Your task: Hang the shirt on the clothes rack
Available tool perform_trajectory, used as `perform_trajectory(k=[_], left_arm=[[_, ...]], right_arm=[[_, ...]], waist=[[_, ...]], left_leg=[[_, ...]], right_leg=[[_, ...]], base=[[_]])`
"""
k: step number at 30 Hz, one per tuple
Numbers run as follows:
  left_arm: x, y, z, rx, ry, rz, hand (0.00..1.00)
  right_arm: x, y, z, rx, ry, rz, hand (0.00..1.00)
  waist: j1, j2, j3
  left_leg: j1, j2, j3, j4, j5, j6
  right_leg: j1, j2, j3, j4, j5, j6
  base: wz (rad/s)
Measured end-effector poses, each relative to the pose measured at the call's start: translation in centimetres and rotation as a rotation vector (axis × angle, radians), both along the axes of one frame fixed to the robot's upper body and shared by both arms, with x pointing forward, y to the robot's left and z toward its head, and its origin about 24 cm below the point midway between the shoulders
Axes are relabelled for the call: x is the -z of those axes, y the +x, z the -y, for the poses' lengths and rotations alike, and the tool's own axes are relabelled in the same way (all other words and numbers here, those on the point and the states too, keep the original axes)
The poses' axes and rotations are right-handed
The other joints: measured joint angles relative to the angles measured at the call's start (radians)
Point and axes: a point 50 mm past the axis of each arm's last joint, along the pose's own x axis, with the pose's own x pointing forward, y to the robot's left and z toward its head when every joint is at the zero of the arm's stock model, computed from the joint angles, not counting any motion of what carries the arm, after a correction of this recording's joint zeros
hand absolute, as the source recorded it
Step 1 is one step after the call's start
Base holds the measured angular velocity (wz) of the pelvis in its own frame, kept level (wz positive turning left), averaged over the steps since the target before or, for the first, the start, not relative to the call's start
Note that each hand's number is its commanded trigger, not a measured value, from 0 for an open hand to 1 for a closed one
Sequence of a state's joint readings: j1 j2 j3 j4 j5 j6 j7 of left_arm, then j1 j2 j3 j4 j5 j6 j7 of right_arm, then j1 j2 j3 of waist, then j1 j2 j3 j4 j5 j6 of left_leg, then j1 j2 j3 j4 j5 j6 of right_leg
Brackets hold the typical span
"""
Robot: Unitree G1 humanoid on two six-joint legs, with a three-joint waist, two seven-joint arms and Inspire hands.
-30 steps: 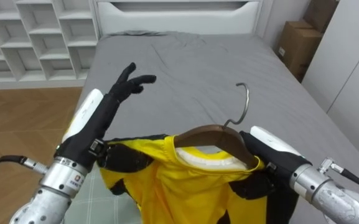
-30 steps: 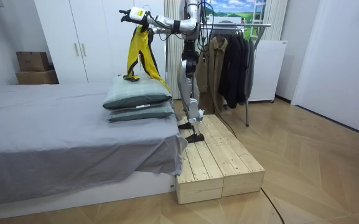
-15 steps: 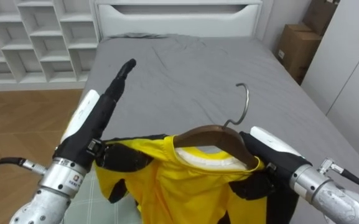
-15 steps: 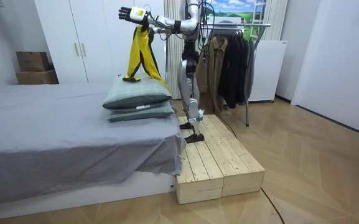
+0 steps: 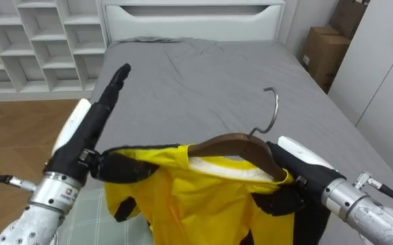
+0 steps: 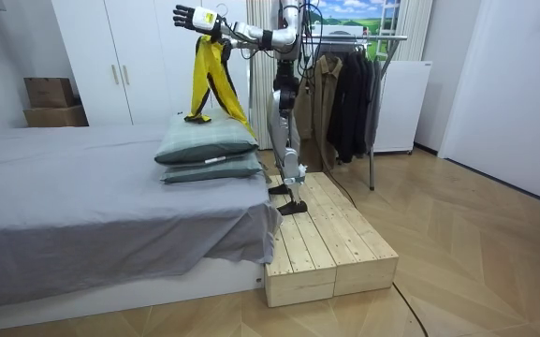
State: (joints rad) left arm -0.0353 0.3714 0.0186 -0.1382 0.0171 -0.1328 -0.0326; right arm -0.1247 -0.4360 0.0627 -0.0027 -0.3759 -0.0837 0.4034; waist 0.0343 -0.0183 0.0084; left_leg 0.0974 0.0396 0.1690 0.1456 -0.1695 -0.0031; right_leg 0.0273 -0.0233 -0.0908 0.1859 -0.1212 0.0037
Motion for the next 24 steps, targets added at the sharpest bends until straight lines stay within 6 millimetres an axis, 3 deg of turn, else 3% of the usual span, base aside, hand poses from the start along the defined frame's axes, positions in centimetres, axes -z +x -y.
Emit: perform_trajectory(k=[10, 15, 24], left_arm=[[1.8, -1.8, -3.3, -0.078, -0.047, -0.101, 0.00], [3.0, -2.8, -3.6, -0.064, -0.038, -0.168, 0.00], [3.4, -3.3, -3.7, -0.029, -0.045, -0.203, 0.00]], right_arm=[[0.0, -0.3, 1.8, 0.094, 0.008, 0.005, 1.00], [0.4, -0.7, 2.5, 0.132, 0.005, 0.007, 1.00], [0.2, -1.0, 3.0, 0.164, 0.009, 0.025, 1.00]], waist=[[0.001, 0.007, -0.0041], [0.000, 0.007, -0.0042], [0.000, 0.010, -0.0044]], left_leg=[[0.000, 0.004, 0.016, -0.006, 0.000, -0.001], [-0.001, 0.003, 0.016, -0.011, 0.000, -0.001], [0.002, 0.004, 0.010, -0.009, 0.000, -0.001]], right_leg=[[-0.009, 0.005, 0.006, 0.000, 0.001, -0.002], [-0.011, 0.005, 0.007, -0.002, 0.001, -0.002], [-0.005, 0.005, 0.004, -0.001, 0.001, -0.002]], base=[[-0.04], [0.00], [0.00]])
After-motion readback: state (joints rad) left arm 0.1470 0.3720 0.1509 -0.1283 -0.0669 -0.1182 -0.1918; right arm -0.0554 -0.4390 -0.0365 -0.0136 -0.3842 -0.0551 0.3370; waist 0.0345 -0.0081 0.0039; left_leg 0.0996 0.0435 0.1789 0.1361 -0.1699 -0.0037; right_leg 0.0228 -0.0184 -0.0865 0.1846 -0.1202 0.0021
